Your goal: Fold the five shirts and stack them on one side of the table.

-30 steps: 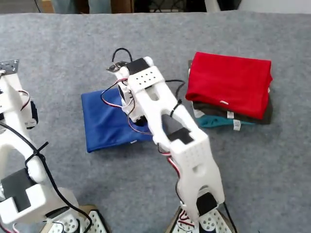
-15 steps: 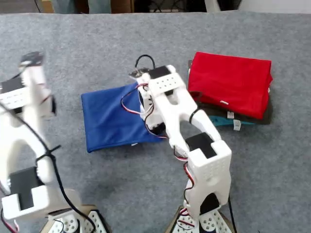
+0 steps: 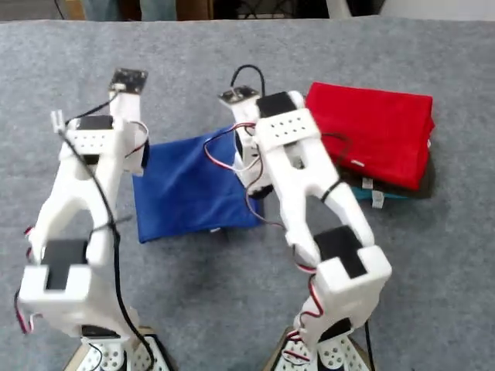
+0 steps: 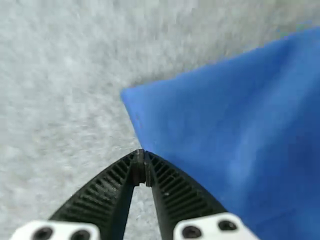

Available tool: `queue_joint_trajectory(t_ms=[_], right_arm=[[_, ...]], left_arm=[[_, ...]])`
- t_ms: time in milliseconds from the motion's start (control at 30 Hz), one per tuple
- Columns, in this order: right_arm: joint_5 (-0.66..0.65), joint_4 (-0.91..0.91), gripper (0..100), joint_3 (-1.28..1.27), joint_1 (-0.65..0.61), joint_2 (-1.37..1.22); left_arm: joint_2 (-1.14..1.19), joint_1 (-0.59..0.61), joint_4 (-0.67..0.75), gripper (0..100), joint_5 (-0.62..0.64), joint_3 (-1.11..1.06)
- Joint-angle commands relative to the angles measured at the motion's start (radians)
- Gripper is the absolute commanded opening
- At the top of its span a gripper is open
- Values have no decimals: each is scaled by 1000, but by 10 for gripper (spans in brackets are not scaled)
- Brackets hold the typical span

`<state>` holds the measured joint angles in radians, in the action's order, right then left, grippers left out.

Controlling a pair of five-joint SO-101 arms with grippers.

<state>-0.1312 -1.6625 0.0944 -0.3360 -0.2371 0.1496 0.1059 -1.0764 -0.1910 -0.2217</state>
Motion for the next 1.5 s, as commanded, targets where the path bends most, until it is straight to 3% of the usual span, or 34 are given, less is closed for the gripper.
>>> queue_joint_trajectory(t_ms=[0,200,400,567,900,1100,1267,1367,1467], right_arm=[[8,11,15,31,-35,62],[8,100,15,-82,-107,-7],[0,264,15,-228,3,-102],[-2,272,15,-240,41,-94],[-2,87,15,22,23,128],[6,282,15,203,21,44],[6,405,15,325,21,-148],[3,407,15,412,21,-288],[0,408,15,501,32,-441]], left_arm=[[135,-2,-40,30,14,142],[299,-7,-100,30,15,309],[359,4,-97,30,15,346],[356,4,-100,30,15,344],[170,-4,-184,30,14,341],[-44,-24,-330,29,12,328],[-178,-74,-387,29,14,136],[-233,-82,-307,29,18,-42],[-226,-62,-209,30,106,-177]])
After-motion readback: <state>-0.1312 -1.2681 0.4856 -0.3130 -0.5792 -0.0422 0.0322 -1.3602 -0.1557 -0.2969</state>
